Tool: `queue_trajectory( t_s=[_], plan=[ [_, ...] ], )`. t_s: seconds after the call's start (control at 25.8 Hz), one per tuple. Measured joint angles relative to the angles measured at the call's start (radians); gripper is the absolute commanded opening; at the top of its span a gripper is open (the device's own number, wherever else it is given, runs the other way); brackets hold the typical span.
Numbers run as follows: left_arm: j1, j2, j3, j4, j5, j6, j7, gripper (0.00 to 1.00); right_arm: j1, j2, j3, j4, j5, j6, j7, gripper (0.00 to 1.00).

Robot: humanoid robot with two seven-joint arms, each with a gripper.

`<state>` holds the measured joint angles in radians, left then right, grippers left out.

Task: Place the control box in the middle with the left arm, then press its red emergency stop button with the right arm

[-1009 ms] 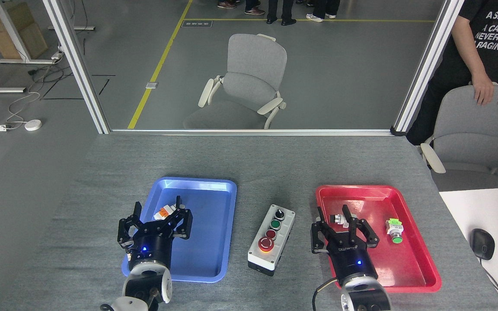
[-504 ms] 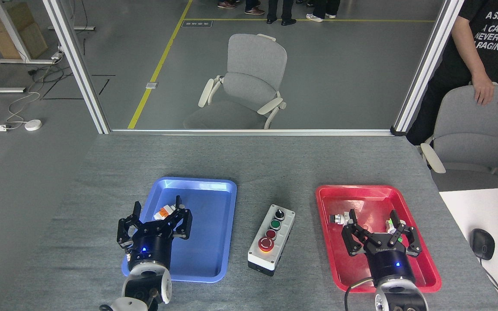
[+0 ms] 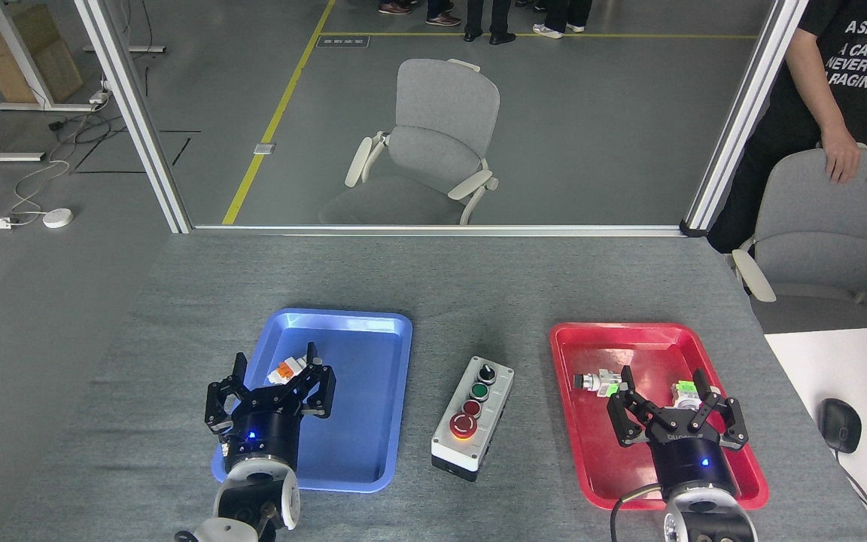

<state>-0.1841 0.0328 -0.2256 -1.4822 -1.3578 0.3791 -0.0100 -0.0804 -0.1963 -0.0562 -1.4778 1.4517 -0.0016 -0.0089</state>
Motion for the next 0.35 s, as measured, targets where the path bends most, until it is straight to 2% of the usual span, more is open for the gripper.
queue_trajectory(
  t_s=[0.35],
  plan=[
    [-0.002, 0.003, 0.001, 0.045, -0.001, -0.002, 0.002, 0.99, -0.002, 0.001, -0.011, 0.003, 0.001, -0.01, -0.002, 0.98]
  ],
)
